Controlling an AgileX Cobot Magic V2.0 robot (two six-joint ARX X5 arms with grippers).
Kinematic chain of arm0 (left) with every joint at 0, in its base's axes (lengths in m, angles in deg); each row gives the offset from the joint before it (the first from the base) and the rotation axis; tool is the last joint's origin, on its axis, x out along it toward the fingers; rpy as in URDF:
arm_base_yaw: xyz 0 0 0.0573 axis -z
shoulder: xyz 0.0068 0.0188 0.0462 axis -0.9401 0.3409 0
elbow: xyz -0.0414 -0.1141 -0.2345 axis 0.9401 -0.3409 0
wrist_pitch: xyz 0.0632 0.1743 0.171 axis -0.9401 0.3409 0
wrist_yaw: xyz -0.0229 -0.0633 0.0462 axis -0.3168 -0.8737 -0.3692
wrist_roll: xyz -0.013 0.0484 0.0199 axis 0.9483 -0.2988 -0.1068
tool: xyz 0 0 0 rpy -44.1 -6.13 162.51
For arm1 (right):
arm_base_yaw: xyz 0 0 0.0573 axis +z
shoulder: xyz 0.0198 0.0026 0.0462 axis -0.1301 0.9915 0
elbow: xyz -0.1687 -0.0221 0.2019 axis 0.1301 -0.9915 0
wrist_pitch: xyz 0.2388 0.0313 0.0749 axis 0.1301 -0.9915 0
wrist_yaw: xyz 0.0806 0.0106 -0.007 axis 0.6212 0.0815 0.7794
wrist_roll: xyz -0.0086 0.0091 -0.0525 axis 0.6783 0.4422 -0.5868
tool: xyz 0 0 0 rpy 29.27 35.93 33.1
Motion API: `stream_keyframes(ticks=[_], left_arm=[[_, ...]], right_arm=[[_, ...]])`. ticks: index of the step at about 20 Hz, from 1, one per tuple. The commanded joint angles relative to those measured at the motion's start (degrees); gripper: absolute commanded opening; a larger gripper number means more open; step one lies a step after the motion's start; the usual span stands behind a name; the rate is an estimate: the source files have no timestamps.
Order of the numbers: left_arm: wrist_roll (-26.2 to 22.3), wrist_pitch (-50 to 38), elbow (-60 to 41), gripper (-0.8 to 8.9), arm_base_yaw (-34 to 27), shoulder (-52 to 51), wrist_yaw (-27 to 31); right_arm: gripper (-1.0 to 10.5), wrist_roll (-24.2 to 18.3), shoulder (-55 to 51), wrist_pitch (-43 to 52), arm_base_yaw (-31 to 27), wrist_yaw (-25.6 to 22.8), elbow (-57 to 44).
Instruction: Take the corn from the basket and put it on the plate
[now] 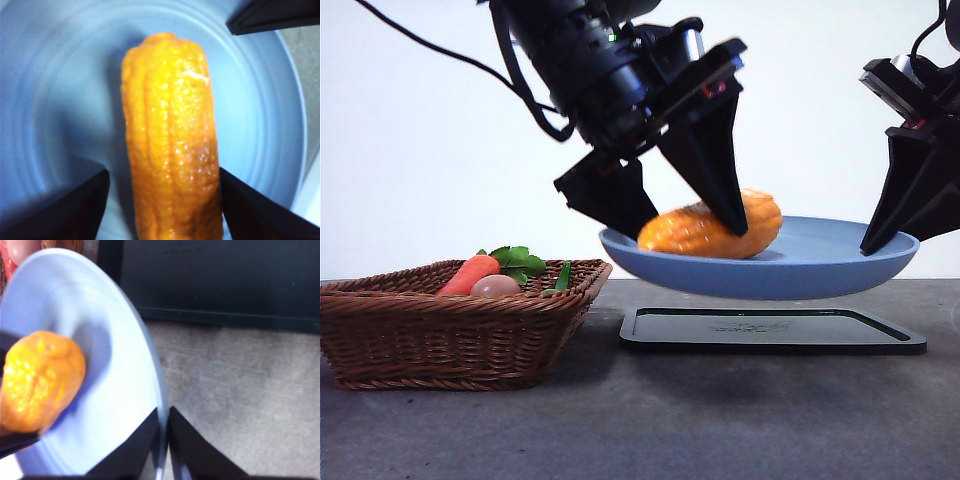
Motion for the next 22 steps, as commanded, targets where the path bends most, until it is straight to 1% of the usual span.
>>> stream_keyframes(ticks=[1,3,6,9,13,18,22], left_arm=[[-0.59,3.56,4.72,3.56,0.57,0.79,0.09],[-1.29,7.23,8.76,3.56,0.57,0.7,-0.55],[-2.12,9.86,14.25,3.56,0.55,0.04,-0.7],[-2.25,10.32,17.49,3.56,-0.13,-0.5,-0.7],[-2.23,10.6,18.67,3.55,-2.12,-2.14,-0.7],[-2.23,13.25,18.67,3.52,-4.63,-3.89,-0.7],[-2.21,13.68,18.67,3.52,-4.92,-4.17,-0.7]], right_arm=[[0.0,0.22,0.5,0.68,0.24,0.92,1.03],[0.0,0.22,0.5,0.68,0.24,0.35,1.03],[0.0,0.17,0.5,0.87,-0.04,-0.59,1.03],[0.0,0.26,0.61,2.1,-0.24,-2.71,1.03],[0.0,0.22,2.69,2.99,-1.97,-2.75,1.77],[0.0,-1.07,10.1,3.1,-5.03,-2.78,8.44],[0.0,-1.36,18.6,2.93,-6.78,-2.89,16.24]])
